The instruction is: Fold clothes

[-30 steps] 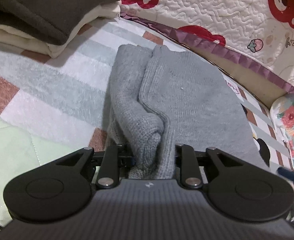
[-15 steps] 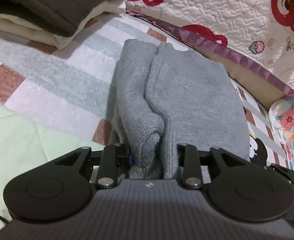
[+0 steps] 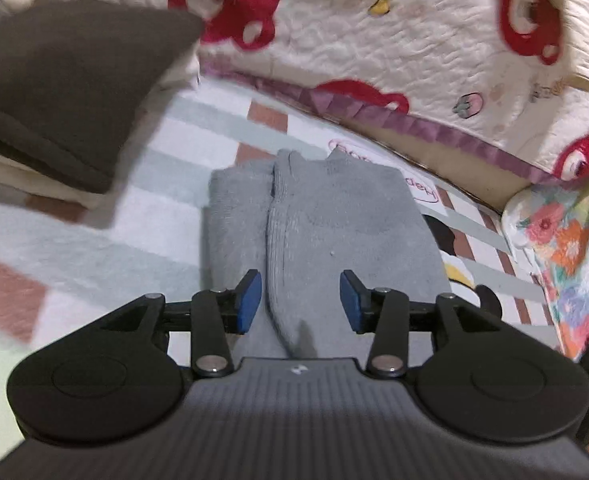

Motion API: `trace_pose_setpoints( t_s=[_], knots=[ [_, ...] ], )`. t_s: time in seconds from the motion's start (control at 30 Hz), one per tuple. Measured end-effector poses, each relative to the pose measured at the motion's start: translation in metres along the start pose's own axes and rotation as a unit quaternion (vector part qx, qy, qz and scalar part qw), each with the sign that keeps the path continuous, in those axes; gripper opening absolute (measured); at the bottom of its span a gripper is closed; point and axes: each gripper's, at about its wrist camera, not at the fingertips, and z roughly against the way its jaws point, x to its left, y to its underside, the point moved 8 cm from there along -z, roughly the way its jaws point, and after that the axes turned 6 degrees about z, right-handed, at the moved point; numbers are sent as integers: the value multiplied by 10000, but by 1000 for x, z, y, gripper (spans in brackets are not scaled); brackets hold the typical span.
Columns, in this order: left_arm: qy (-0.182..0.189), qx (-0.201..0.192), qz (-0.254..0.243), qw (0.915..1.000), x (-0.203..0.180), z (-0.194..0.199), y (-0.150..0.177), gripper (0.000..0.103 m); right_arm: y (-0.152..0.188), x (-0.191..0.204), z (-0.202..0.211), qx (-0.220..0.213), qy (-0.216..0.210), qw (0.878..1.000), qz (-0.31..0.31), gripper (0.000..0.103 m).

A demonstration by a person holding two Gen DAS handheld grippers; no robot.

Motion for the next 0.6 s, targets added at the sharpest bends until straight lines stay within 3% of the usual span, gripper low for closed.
trace_pose_setpoints(
  t_s=[0.1, 0.17, 0.27, 0.43, 0.47, 0.5, 0.57, 0.6],
  knots=[
    [-604, -7, -120, 9981, 8, -43, -10, 39, 0, 0, 1, 27, 0, 10000, -36, 42],
    [-658, 99, -295, 9973, 4, -62, -15, 42, 0, 1, 3, 71, 40, 9999, -98, 42],
    [-680, 263, -516, 9960, -4, -86, -23, 55, -2, 2, 1, 134, 39, 9999, 3, 42],
    [-871, 438, -909, 9911, -11, -107, -30, 56, -7, 0, -2, 297, -139, 9994, 98, 43],
    [-947, 405, -1249, 9868, -15, -109, -28, 43, -8, -1, -3, 330, -174, 9992, 117, 44],
    [-1014, 380, -1631, 9806, -21, -111, -24, 20, -8, -1, -3, 324, -196, 9992, 102, 45],
    [-1083, 128, -1939, 9749, -31, -102, -23, 8, -8, 0, -4, 294, -186, 9993, 129, 46],
    [-1104, -42, -1992, 9737, -35, -94, -24, 6, -9, 2, -4, 283, -169, 9993, 184, 47]
  ],
)
